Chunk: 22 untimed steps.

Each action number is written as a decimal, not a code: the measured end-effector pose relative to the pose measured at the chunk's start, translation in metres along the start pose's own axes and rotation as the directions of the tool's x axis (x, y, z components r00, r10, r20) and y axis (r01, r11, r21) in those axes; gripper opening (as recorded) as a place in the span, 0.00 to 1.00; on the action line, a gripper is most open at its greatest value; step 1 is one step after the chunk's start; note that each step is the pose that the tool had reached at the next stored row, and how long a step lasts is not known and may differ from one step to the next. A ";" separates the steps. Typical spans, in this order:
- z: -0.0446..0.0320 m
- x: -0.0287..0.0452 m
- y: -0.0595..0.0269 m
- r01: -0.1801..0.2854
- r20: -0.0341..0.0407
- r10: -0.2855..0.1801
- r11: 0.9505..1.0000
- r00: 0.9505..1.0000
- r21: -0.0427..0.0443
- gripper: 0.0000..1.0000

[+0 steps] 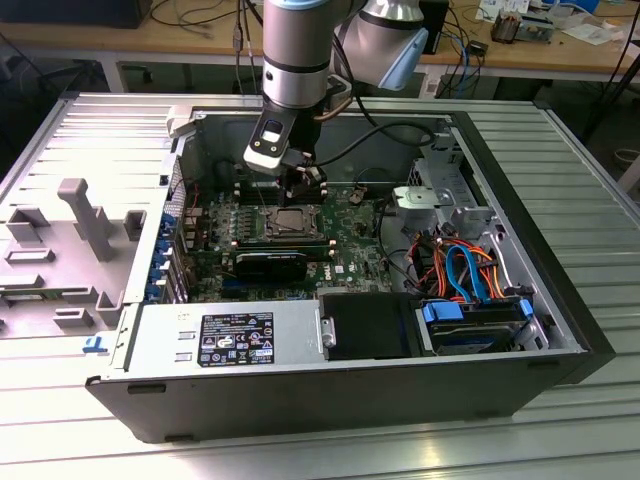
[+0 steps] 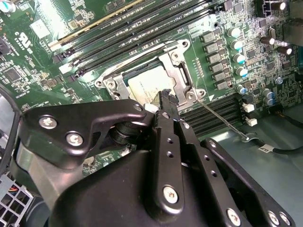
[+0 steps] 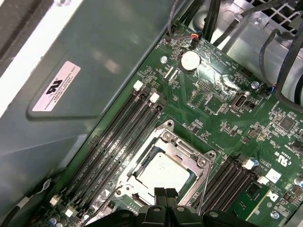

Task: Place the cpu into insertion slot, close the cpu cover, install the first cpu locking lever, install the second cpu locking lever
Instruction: 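Install the first cpu locking lever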

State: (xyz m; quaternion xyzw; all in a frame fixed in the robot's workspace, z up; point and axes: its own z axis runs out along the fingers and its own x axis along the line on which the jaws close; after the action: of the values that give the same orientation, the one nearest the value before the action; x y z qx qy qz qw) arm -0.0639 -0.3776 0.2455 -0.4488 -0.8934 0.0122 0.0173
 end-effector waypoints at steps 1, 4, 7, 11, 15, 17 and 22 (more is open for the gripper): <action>0.0000 0.0000 0.0000 0.001 0.000 -0.001 1.000 1.000 0.000 0.11; 0.0000 0.0000 0.0000 0.003 0.000 -0.003 1.000 1.000 0.000 0.11; 0.0000 0.0000 0.0000 0.005 0.000 -0.005 1.000 1.000 0.000 0.11; 0.0000 0.0000 0.0000 0.005 0.000 -0.005 1.000 1.000 0.000 0.11; 0.0000 0.0002 -0.0002 0.006 0.000 -0.006 1.000 1.000 0.000 0.11; 0.0000 0.0002 -0.0002 0.008 0.000 -0.008 1.000 1.000 0.000 0.11; 0.0000 0.0002 -0.0003 0.027 0.001 -0.027 1.000 1.000 0.001 0.11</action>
State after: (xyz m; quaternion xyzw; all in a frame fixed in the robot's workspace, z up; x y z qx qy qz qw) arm -0.0642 -0.3777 0.2455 -0.4368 -0.8993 0.0124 0.0171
